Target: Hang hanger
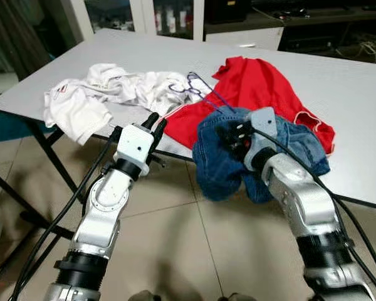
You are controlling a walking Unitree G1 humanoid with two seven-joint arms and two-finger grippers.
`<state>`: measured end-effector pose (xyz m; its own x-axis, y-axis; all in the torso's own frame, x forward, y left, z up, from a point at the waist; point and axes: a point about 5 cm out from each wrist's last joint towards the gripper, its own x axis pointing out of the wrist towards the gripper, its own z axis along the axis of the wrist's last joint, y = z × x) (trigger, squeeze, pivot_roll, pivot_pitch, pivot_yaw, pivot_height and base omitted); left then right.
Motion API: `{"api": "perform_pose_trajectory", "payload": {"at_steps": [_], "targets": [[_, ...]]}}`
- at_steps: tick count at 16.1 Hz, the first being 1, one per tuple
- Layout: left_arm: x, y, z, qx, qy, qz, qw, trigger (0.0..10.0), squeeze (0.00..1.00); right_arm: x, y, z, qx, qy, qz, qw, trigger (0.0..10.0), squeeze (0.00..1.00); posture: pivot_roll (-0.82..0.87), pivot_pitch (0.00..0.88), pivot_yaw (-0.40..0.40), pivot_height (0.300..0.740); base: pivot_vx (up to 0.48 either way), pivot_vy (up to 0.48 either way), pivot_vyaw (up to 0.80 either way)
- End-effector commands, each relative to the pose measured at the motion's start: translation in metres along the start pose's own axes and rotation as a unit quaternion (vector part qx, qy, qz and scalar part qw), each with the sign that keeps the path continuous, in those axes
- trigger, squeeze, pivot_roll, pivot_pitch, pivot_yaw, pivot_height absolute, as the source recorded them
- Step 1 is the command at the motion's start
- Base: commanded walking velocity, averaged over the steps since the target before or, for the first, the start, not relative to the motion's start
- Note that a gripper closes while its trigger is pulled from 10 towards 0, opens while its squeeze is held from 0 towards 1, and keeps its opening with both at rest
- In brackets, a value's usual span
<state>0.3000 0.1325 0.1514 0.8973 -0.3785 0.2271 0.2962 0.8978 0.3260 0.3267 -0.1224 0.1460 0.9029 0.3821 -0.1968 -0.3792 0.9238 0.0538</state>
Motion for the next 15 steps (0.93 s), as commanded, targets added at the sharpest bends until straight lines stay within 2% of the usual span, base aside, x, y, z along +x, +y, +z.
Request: {"api": "perform_pose_trajectory", "payload": {"at_steps": [1,3,4,5,6,7,9,13,15], "targets": [[-0.002,0.001,-0.002,-0.004,0.005,0.000,1.000,10.0,0.00,0.002,-0.010,-0.007,0.029,0.033,-0.031,0.999,6.3,0.00,-0.11,0.000,0.050,0.740,0.000,0.000,0.00],[-0.004,0.001,-0.003,-0.005,0.007,0.003,1.000,10.0,0.00,0.004,-0.019,-0.016,0.048,0.063,-0.065,0.995,4.8,0.00,-0.10,0.000,0.047,0.740,0.000,0.000,0.00],[-0.005,0.001,-0.003,-0.005,0.008,0.004,1.000,10.0,0.00,0.004,-0.026,-0.019,0.056,0.072,-0.086,0.992,4.5,0.00,-0.10,0.000,0.043,0.740,0.000,0.000,0.00],[-0.005,0.002,-0.003,-0.005,0.008,0.007,1.000,10.0,0.00,0.003,-0.039,-0.023,0.064,0.083,-0.131,0.986,4.9,0.00,-0.10,0.000,0.043,0.740,0.000,0.000,0.00],[-0.005,0.002,-0.003,-0.006,0.008,0.008,1.000,10.0,0.00,0.002,-0.048,-0.022,0.066,0.084,-0.161,0.981,6.0,0.00,-0.10,0.000,0.043,0.740,0.000,0.000,0.00],[-0.005,0.001,-0.003,-0.006,0.008,0.008,1.000,10.0,0.00,0.001,-0.056,-0.019,0.064,0.079,-0.188,0.977,6.4,0.00,-0.10,0.000,0.044,0.740,0.000,0.000,0.00],[-0.005,0.000,-0.003,-0.007,0.008,0.007,1.000,10.0,0.00,-0.001,-0.069,-0.015,0.061,0.069,-0.228,0.969,8.0,0.00,-0.10,0.000,0.046,0.740,0.000,0.000,0.00],[-0.004,-0.001,-0.003,-0.008,0.008,0.006,1.000,10.0,0.00,-0.005,-0.082,-0.010,0.046,0.054,-0.276,0.958,9.6,0.00,-0.10,0.000,0.047,0.740,0.000,0.000,0.00],[-0.004,-0.002,-0.003,-0.009,0.008,0.005,1.000,10.0,0.00,-0.007,-0.088,-0.008,0.037,0.047,-0.299,0.952,10.0,0.00,-0.10,0.000,0.046,0.740,0.000,0.000,0.00]]}}
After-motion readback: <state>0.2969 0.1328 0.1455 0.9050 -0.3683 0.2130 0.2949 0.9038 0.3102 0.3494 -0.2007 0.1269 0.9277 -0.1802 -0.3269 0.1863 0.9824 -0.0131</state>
